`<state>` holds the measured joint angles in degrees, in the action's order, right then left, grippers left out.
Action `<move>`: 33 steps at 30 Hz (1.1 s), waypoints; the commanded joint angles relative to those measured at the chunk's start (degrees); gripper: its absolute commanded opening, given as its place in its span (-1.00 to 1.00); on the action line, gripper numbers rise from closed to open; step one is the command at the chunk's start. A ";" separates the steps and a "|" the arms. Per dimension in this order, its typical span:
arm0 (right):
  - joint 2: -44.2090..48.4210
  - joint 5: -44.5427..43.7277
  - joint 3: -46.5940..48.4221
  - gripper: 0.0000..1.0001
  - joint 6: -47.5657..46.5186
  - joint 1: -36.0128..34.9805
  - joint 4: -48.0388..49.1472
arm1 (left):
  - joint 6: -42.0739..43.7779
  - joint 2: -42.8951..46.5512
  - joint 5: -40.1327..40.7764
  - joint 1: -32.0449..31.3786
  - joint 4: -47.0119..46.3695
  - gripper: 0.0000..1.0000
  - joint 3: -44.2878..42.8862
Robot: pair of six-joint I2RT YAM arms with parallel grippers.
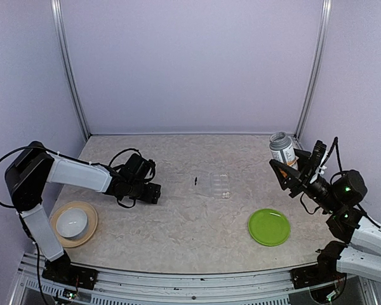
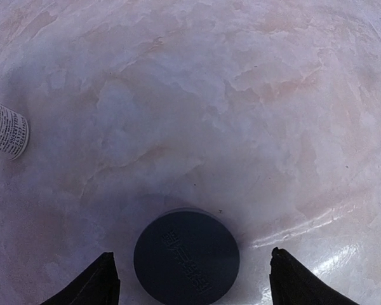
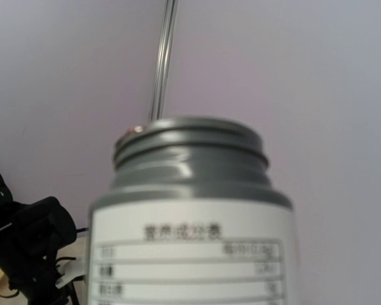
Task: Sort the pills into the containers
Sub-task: Pick up the lid of the pill bottle from the center of the board.
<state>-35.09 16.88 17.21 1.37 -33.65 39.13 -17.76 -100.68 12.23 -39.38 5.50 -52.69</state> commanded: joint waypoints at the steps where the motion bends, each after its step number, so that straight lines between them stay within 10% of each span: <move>1: 0.19 0.00 -0.11 -0.95 0.66 -0.54 0.46 | 0.64 -0.99 1.79 -0.18 0.51 0.57 -1.54; 33: -0.02 -0.46 -0.17 -0.95 0.74 -0.54 0.15 | 0.60 -2.77 0.34 -0.09 -1.27 0.17 -0.94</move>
<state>-35.16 16.84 17.21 1.41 -33.65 38.81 -17.65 -102.78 12.64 -39.42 5.54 -53.08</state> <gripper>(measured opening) 0.535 0.604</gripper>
